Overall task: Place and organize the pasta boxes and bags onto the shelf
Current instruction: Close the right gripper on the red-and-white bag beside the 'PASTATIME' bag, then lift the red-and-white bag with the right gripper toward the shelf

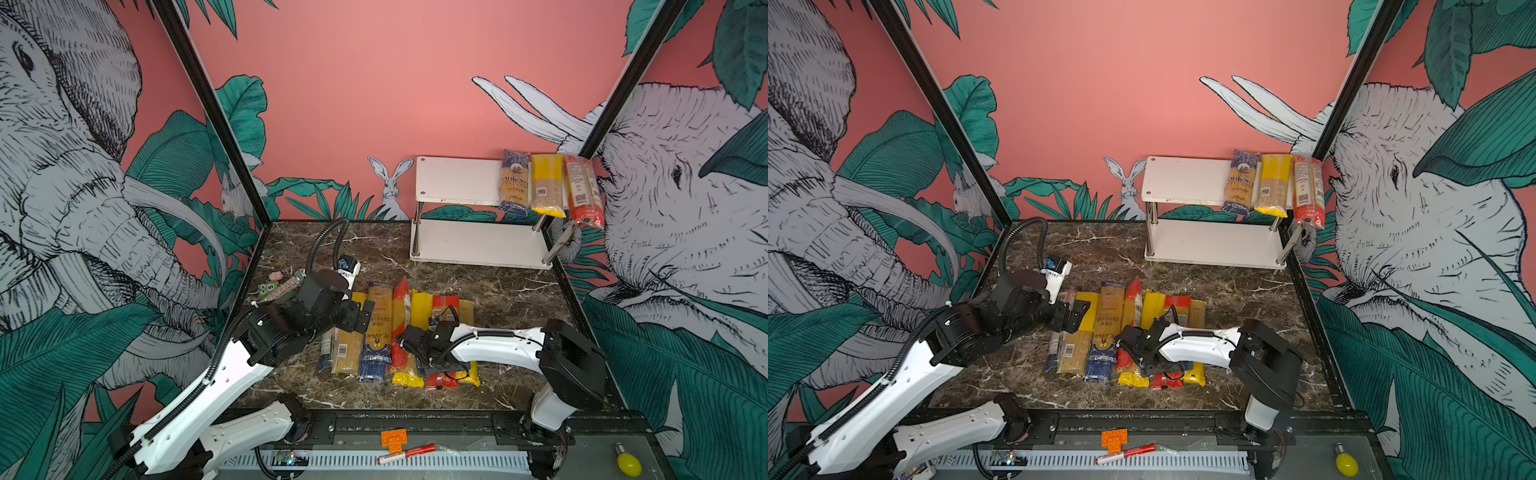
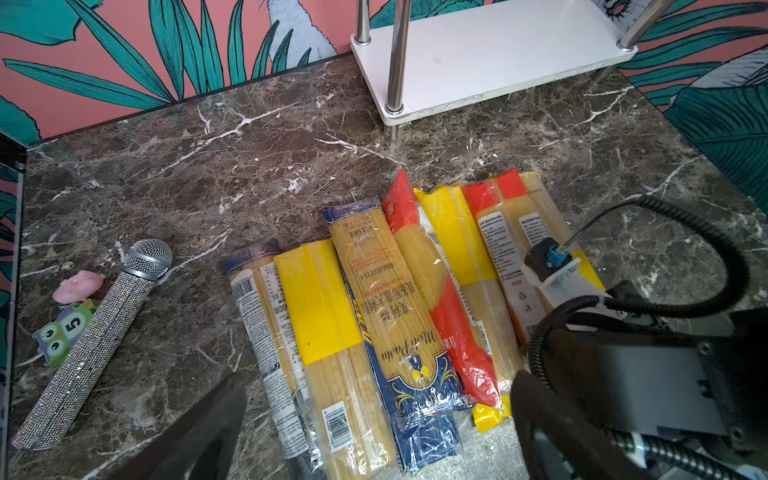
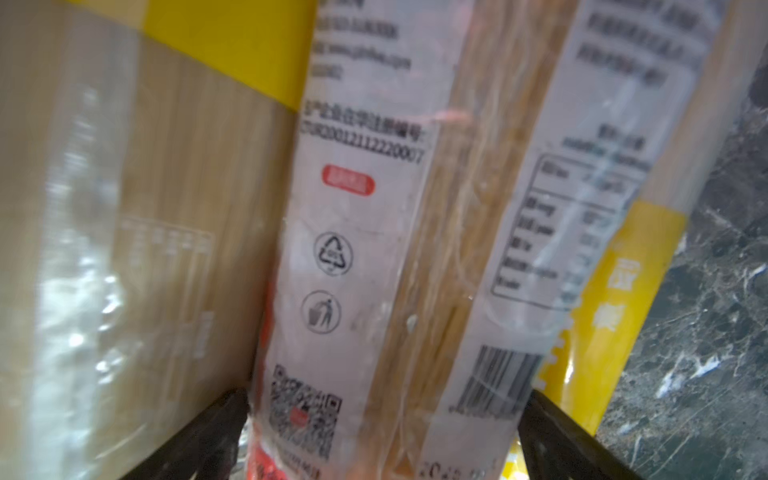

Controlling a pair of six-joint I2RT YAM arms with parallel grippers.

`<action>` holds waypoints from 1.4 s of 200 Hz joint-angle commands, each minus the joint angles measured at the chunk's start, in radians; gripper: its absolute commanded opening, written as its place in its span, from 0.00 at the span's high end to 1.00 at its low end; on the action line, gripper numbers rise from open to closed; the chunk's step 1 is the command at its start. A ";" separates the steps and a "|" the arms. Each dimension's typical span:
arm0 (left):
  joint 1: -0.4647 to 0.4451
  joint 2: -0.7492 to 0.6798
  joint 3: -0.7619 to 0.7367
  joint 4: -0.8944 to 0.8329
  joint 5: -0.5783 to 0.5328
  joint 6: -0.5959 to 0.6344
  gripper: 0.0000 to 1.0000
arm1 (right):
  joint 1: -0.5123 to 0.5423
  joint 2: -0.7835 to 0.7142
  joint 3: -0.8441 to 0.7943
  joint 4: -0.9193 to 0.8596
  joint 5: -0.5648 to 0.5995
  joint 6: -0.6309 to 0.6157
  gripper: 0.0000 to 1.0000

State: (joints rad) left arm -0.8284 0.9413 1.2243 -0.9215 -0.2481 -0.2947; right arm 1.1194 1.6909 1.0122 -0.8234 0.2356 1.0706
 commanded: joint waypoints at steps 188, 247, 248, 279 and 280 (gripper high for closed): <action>0.016 0.057 0.099 0.036 -0.013 0.040 0.01 | -0.123 -0.387 -0.043 0.004 -0.051 -0.086 1.00; 0.032 0.096 0.137 0.051 -0.015 0.050 0.01 | -0.161 -0.526 0.050 -0.031 -0.116 -0.180 1.00; 0.032 0.096 0.137 0.052 -0.015 0.050 0.01 | -0.162 -0.529 0.051 -0.031 -0.116 -0.181 1.00; 0.034 0.090 0.132 0.049 -0.023 0.025 0.00 | -0.167 -0.598 0.082 -0.044 -0.146 -0.190 1.00; 0.033 0.089 0.132 0.049 -0.022 0.026 0.00 | -0.167 -0.600 0.083 -0.046 -0.147 -0.191 1.00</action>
State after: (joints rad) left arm -0.7994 1.0443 1.3293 -0.8810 -0.2523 -0.2539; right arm 0.9592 1.1664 1.0229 -0.9089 0.0662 0.9112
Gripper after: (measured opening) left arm 0.995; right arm 0.229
